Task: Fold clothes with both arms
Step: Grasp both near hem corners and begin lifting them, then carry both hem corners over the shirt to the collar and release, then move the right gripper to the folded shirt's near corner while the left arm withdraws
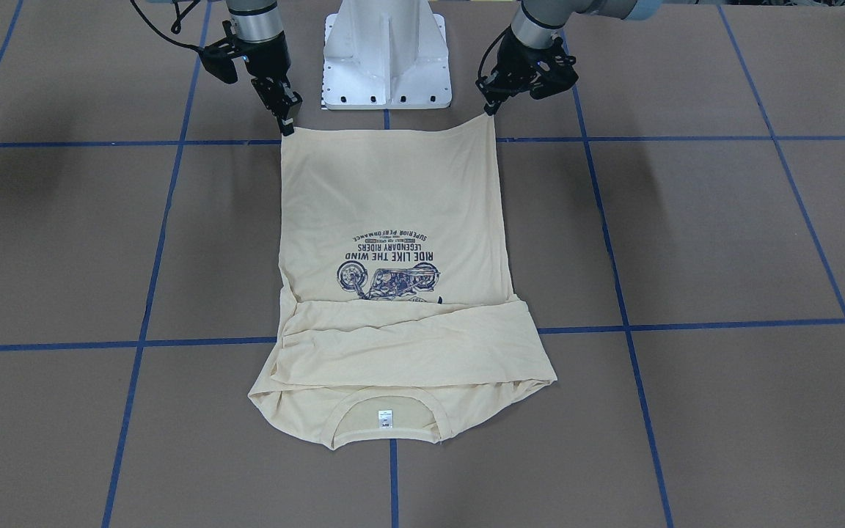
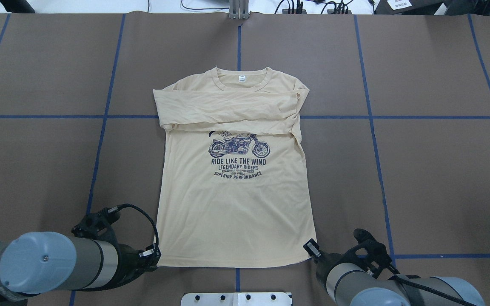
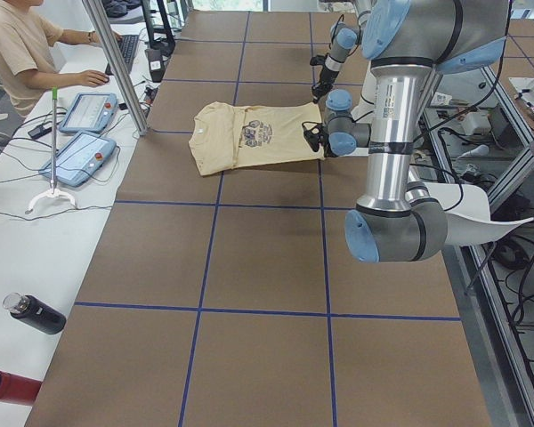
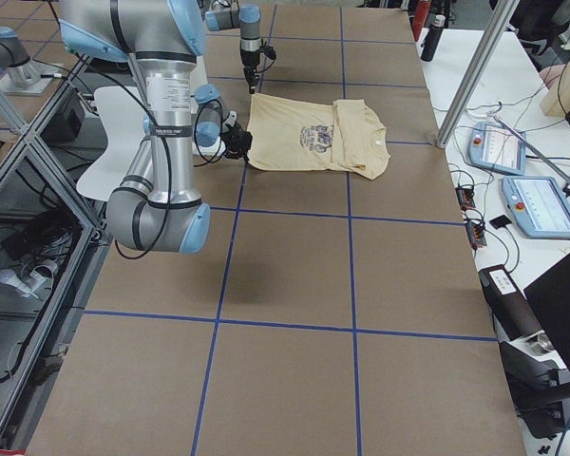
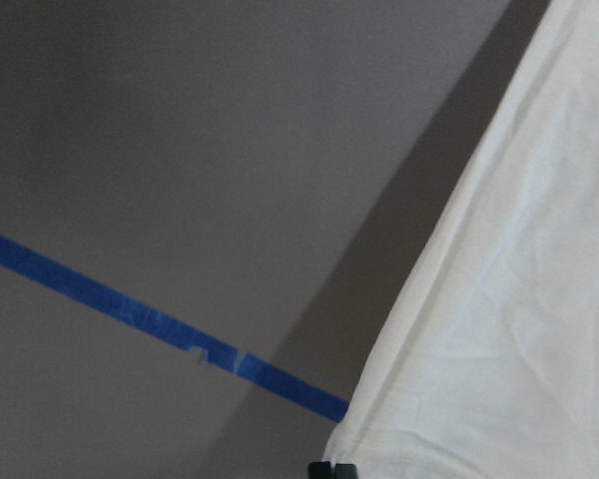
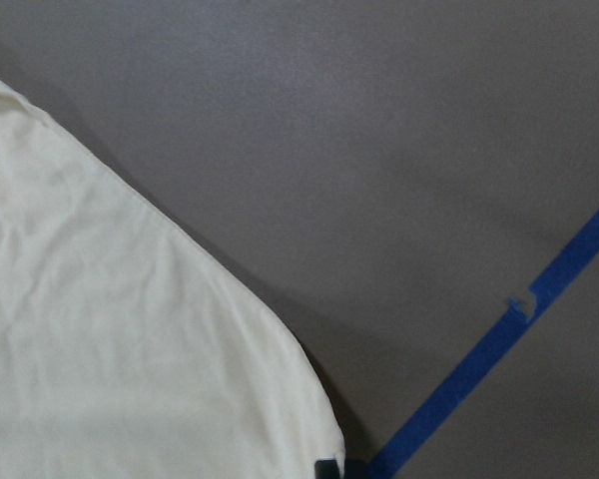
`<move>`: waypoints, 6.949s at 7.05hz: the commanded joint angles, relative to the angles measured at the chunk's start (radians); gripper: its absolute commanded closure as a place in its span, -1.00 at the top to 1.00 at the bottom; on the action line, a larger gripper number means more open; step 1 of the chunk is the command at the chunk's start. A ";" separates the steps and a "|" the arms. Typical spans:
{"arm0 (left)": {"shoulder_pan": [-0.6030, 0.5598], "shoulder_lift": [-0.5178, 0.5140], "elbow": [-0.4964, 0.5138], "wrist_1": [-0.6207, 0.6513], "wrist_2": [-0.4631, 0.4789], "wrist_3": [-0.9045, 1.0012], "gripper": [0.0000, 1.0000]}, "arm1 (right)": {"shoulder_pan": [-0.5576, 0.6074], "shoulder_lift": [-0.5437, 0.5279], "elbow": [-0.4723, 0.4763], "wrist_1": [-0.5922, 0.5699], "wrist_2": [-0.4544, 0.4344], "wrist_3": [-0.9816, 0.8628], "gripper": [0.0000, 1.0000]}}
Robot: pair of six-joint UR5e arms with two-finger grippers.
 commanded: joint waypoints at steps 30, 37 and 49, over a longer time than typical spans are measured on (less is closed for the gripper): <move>-0.688 -0.277 0.595 -0.511 -0.232 0.652 0.39 | 0.629 0.297 -0.298 0.119 0.486 -0.533 1.00; -0.682 -0.256 0.510 -0.503 -0.173 0.649 0.76 | 0.519 0.316 -0.499 0.189 0.254 -0.333 0.83; -0.679 -0.239 0.495 -0.505 -0.145 0.649 0.76 | 0.522 0.356 -0.545 0.189 0.297 -0.350 -1.00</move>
